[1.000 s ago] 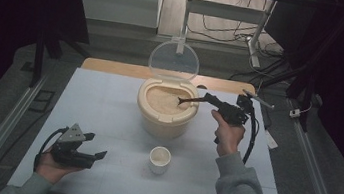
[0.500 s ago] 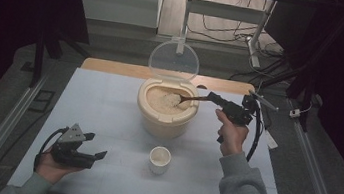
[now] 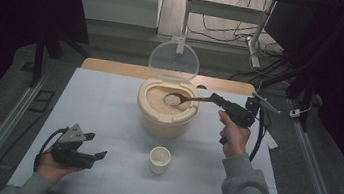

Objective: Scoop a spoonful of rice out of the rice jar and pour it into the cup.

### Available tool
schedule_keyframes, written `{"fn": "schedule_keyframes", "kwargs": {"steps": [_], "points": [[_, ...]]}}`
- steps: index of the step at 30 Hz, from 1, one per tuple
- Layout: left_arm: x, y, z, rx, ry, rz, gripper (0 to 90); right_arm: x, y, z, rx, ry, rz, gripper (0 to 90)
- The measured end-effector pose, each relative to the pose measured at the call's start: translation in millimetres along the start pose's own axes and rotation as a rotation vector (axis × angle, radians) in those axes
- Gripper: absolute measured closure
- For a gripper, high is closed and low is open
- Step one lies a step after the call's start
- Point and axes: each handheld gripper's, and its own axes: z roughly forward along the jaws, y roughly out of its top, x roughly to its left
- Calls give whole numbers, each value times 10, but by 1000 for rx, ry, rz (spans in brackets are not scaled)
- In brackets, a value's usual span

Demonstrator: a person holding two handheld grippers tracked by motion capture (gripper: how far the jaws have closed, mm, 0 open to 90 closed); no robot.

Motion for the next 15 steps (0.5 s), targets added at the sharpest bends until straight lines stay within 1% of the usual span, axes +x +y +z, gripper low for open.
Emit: {"fn": "schedule_keyframes", "kwargs": {"steps": [4, 15], "points": [[0, 0, 2, 0, 0, 0, 217, 3, 16, -27, -5, 11, 12, 829], [-1, 1, 3, 1, -1, 2, 217, 66, 50, -83, -8, 27, -3, 829]]}}
